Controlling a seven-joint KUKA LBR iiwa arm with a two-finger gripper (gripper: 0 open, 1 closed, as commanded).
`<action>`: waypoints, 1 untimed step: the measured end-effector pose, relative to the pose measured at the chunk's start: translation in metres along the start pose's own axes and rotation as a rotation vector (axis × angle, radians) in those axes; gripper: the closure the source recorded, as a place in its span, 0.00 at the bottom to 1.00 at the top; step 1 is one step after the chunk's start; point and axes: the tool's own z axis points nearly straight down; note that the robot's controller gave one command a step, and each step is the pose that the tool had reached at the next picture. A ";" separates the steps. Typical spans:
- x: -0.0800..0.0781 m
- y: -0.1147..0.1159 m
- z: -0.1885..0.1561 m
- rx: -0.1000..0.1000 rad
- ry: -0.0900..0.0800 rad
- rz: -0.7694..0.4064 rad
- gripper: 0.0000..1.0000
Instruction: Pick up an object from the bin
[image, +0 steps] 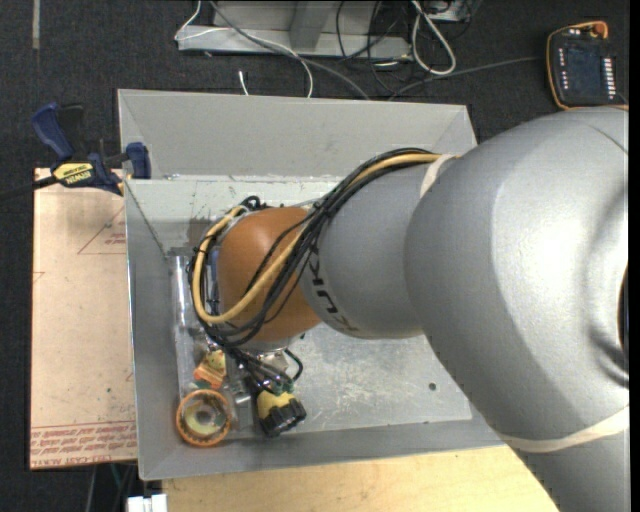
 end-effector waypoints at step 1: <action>-0.017 0.006 0.006 0.007 -0.004 -0.607 1.00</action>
Offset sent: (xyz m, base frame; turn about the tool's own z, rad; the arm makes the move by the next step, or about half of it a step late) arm 0.0000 0.0000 0.0000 0.0000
